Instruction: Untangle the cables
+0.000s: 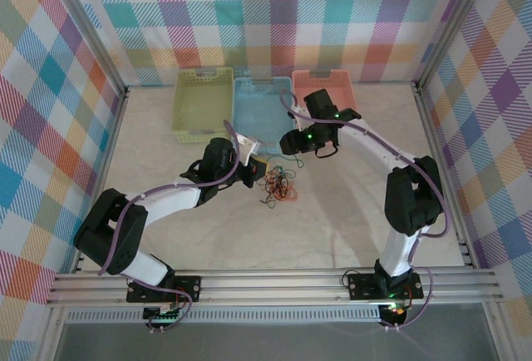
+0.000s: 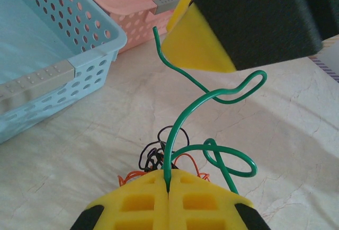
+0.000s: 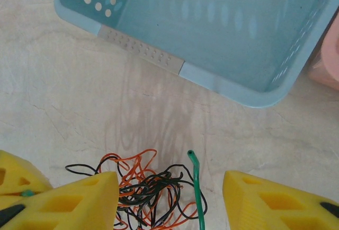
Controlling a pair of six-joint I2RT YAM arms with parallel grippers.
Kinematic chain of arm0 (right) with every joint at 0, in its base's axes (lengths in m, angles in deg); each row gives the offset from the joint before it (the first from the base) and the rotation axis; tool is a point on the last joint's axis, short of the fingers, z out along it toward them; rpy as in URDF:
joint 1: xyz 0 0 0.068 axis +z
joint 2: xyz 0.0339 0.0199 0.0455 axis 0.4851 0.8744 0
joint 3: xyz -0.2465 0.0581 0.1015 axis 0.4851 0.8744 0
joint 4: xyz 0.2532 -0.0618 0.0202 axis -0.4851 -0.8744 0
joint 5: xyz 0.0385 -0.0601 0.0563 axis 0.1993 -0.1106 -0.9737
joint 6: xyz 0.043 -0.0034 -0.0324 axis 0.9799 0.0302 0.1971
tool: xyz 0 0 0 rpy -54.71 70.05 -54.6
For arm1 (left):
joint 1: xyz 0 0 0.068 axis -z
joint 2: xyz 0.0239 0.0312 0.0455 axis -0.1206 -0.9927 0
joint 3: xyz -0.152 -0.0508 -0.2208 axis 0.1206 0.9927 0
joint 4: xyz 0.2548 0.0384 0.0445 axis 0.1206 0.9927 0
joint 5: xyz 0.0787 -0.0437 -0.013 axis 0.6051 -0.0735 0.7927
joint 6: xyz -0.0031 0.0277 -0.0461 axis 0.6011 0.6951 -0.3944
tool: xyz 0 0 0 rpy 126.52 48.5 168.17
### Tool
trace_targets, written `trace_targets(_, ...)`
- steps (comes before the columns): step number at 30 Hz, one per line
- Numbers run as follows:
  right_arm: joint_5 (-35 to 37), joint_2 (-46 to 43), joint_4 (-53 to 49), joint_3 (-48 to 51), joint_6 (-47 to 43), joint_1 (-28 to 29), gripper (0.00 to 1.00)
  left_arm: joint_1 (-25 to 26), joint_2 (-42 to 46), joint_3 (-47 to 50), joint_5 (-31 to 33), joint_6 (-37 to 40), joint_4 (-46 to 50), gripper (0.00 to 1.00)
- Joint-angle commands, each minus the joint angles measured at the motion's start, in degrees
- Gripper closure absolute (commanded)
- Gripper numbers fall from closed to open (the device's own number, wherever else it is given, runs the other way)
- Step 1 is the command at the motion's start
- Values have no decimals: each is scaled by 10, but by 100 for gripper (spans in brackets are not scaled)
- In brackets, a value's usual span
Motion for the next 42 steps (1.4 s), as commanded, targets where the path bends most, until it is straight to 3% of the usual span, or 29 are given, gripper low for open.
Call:
trace_targets(1, -16, 13, -12, -17, 6, -2, 46, 4, 15, 7, -9, 11, -19, 100)
trace_targets(22, -22, 43, 28, -24, 14, -2, 64, 4, 17, 10, -13, 10, -21, 100)
trace_targets(27, -24, 41, 33, -20, 12, -2, 73, 4, 17, 10, -12, 9, -20, 100)
trace_targets(29, -23, 35, 36, -18, 11, -2, 80, 4, 17, 9, -11, 10, -20, 100)
trace_targets(32, -11, 15, 54, -8, 11, -2, 100, 4, 17, 8, -11, 10, -19, 100)
trace_targets(39, 89, -77, 176, 52, 37, -2, 100, 4, 14, 5, -7, 9, -12, 100)
trace_targets(42, 101, -140, 261, 92, 39, -1, 100, 4, 12, 3, -6, 9, -9, 100)
